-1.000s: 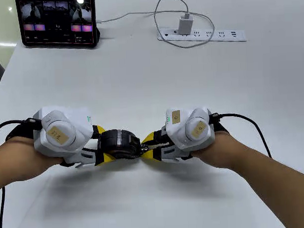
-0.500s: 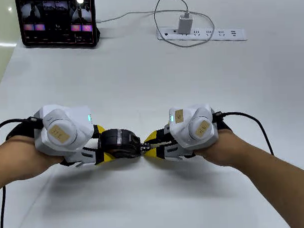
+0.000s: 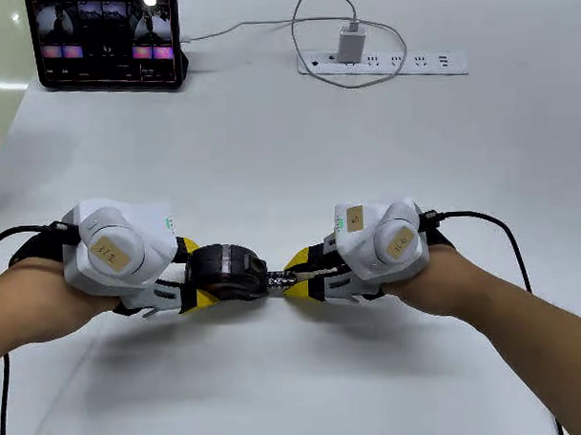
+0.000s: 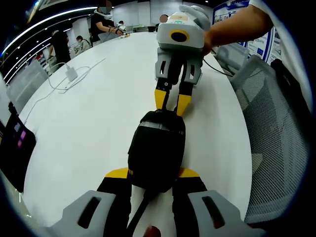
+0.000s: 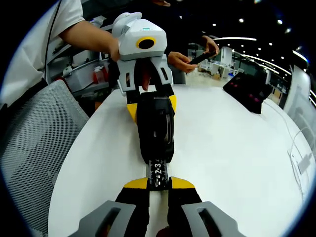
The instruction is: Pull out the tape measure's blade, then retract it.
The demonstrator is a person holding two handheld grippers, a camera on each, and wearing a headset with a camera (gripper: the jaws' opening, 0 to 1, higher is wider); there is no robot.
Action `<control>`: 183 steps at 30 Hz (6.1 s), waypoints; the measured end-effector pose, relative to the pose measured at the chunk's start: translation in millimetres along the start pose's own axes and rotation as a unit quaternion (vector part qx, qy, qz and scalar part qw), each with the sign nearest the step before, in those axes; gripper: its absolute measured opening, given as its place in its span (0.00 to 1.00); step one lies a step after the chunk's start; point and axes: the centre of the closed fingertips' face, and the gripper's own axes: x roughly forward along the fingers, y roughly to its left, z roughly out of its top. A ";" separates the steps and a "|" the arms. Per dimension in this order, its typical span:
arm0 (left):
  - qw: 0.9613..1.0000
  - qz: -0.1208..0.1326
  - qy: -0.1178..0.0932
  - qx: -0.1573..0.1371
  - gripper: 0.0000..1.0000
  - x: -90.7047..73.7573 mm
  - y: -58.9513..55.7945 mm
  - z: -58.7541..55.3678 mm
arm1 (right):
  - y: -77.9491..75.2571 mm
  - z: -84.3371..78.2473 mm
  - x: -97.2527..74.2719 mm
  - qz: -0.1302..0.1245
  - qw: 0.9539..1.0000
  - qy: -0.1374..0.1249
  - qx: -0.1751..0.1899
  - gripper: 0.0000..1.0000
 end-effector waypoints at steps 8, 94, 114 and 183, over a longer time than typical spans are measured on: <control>1.000 0.000 0.001 0.001 0.26 -0.2 0.3 -0.6 | -1.3 -6.0 -8.0 -0.003 1.000 0.005 0.001 0.09; 1.000 0.000 0.007 0.008 0.26 -0.6 -0.8 -0.4 | -3.7 -79.2 -89.3 -0.023 0.998 0.055 0.019 0.09; 1.000 0.001 0.008 0.008 0.26 -0.8 -1.2 0.4 | -4.9 -96.4 -105.0 -0.026 0.997 0.071 0.022 0.09; 1.000 0.013 0.008 0.014 0.28 0.1 -1.8 3.3 | -1.7 -138.0 -155.9 -0.047 0.989 0.131 0.049 0.12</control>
